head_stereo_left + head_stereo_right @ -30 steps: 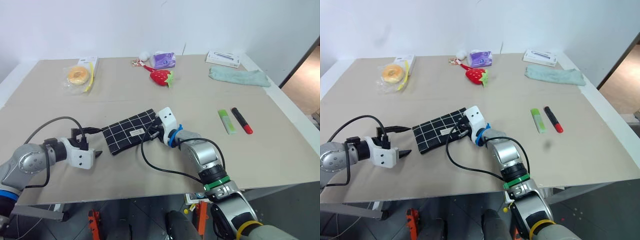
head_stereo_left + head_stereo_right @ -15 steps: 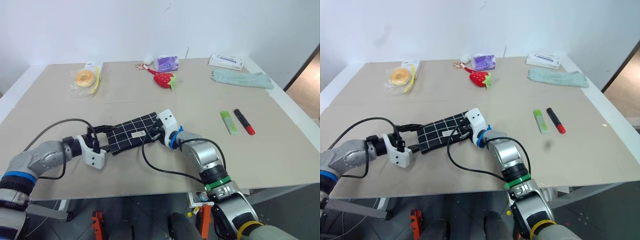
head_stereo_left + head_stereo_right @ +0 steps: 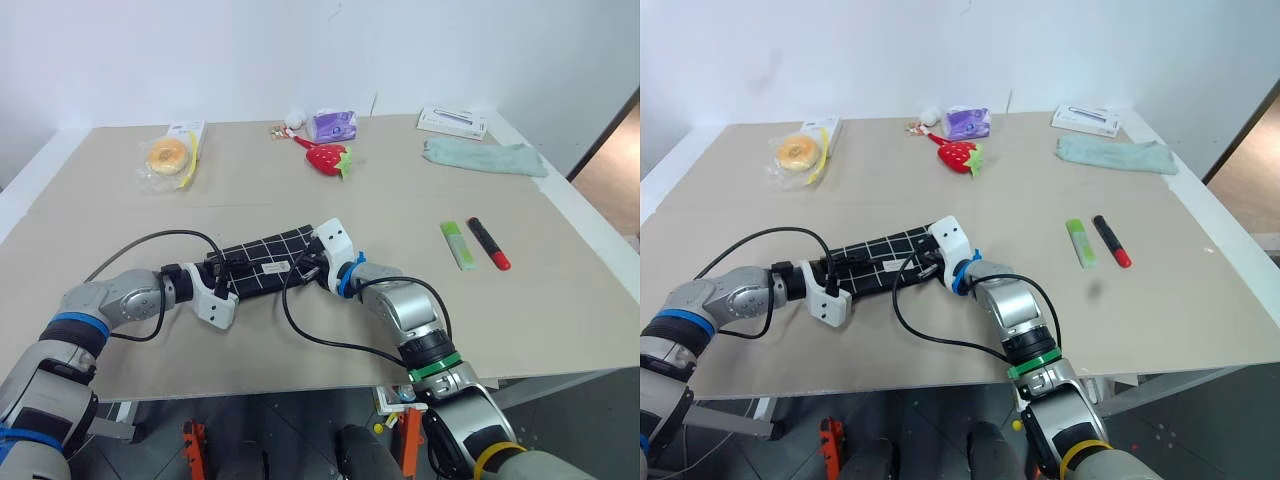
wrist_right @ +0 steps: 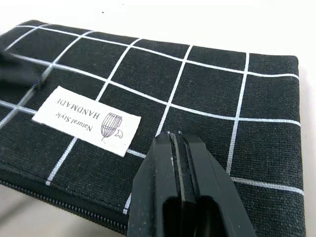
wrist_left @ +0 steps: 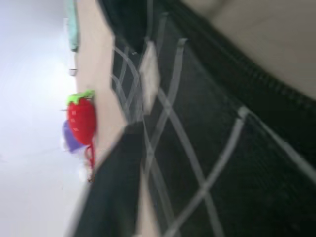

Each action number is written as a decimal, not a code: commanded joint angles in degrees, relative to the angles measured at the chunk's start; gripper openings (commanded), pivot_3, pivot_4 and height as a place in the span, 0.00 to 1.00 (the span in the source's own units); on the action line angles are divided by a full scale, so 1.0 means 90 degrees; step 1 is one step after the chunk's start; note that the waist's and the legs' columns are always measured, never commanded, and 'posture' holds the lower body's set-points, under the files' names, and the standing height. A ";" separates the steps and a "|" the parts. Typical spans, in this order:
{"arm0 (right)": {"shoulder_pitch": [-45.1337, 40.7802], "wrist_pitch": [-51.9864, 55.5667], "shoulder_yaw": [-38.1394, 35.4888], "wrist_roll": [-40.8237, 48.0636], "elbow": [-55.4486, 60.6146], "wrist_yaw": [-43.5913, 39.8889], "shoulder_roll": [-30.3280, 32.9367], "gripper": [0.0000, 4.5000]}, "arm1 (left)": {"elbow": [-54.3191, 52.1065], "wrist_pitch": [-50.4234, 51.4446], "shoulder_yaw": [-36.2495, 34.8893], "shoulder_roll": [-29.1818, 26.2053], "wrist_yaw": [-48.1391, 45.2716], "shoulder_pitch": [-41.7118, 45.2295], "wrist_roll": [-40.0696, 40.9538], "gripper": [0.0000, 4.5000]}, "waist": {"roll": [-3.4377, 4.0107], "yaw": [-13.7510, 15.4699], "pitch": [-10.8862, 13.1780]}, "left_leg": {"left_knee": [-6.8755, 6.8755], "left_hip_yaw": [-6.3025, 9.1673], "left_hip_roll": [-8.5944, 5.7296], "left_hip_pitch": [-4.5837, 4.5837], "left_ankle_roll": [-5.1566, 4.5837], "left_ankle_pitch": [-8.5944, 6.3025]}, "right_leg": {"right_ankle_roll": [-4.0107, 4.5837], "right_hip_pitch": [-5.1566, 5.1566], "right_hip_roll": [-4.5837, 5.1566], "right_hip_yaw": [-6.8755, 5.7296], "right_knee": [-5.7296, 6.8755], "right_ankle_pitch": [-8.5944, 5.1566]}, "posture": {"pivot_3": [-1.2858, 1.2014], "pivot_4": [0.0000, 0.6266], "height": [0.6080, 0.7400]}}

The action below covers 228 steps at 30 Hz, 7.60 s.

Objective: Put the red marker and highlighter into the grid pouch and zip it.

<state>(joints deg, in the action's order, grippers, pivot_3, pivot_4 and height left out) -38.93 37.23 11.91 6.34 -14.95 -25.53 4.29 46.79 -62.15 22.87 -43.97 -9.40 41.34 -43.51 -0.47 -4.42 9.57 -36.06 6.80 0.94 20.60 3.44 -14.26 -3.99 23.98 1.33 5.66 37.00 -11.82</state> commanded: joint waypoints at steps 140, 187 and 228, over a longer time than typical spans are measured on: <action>0.0722 0.2283 0.0411 0.0196 0.2819 0.0679 0.1970 0.01 | -0.2633 0.1873 -0.0628 0.0673 -0.1005 -0.0430 0.1673 0.00 | -0.0044 0.0029 0.0034 | 0.0037 0.0027 -0.0022 0.0079 -0.0005 0.0012 | -0.0013 0.0057 0.0020 -0.0013 -0.0005 -0.0050 | 0.52 0.24 1.00; 0.0293 0.2287 0.0134 0.0447 0.4020 0.0124 0.1533 0.01 | -0.2705 0.1888 -0.0692 0.0765 -0.1243 -0.0582 0.1828 0.00 | -0.0044 -0.0005 0.0035 | 0.0032 0.0037 -0.0019 0.0078 -0.0004 0.0013 | -0.0010 0.0054 0.0017 -0.0022 -0.0001 -0.0047 | 0.52 0.24 1.00; 0.0448 0.3280 -0.0449 0.1275 0.4435 -0.0008 0.1823 0.87 | -0.2697 0.1920 -0.0698 0.0745 -0.1221 -0.0601 0.1715 0.00 | -0.0044 -0.0001 0.0035 | 0.0025 0.0045 -0.0020 0.0082 -0.0004 0.0013 | -0.0006 0.0051 0.0018 -0.0029 -0.0001 -0.0045 | 0.52 0.24 1.00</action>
<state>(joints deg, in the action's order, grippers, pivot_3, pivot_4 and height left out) -33.68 65.79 10.16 16.74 21.79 -25.14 20.02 24.07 -44.66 17.47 -36.76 -20.69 35.83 -28.28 -0.87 -4.43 9.89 -35.84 7.21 0.76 21.34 3.40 -14.14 -4.05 24.44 1.49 5.40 36.99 -12.23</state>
